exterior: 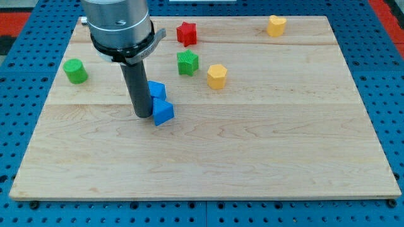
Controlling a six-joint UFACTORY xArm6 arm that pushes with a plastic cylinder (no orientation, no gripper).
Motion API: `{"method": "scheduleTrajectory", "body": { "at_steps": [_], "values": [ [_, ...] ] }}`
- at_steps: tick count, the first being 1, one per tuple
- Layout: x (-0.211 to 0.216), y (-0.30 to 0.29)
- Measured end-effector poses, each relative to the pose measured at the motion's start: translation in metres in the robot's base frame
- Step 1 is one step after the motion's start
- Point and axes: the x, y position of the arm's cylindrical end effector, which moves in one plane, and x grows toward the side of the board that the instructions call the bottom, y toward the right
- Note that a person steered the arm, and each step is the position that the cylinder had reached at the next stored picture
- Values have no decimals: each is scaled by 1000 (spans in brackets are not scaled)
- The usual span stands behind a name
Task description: Separate blue triangle from blue cube
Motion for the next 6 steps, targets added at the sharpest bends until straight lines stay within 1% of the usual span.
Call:
{"method": "scheduleTrajectory", "body": {
  "at_steps": [1, 3, 4, 5, 6],
  "values": [
    [6, 21],
    [23, 85],
    [0, 113],
    [-14, 144],
    [-17, 175]
  ]
}}
